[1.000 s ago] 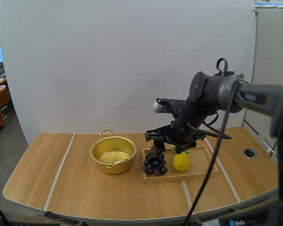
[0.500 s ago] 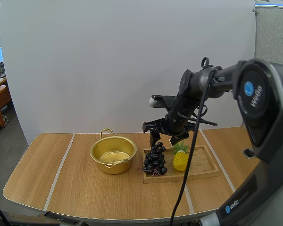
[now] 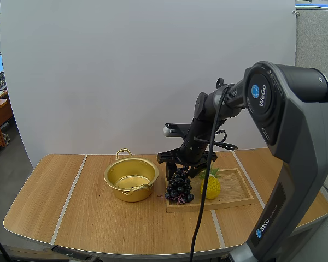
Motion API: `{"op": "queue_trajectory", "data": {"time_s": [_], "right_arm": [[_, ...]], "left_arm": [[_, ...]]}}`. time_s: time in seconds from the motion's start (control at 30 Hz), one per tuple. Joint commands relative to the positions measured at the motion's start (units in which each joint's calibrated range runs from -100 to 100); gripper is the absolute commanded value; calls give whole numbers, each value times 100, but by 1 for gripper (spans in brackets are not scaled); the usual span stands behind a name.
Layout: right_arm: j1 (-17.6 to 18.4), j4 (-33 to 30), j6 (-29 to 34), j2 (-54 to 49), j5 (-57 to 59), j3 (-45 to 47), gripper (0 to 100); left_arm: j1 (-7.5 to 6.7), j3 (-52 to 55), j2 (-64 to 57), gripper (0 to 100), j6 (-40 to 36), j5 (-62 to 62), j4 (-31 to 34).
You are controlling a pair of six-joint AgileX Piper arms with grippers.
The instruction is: Open the pot, put the grape inside, and close it
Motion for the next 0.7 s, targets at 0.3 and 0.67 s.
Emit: {"op": "queue_trajectory", "data": {"time_s": [0.3,0.67], "right_arm": [[-4,-93,-55,-19,-202,-39,100],[-4,-93,-55,539,-552,-39,100]], "left_arm": [[-9,-20,-40,0,-64,-192,68],[-9,-20,-40,0,-64,-192,68]]}}
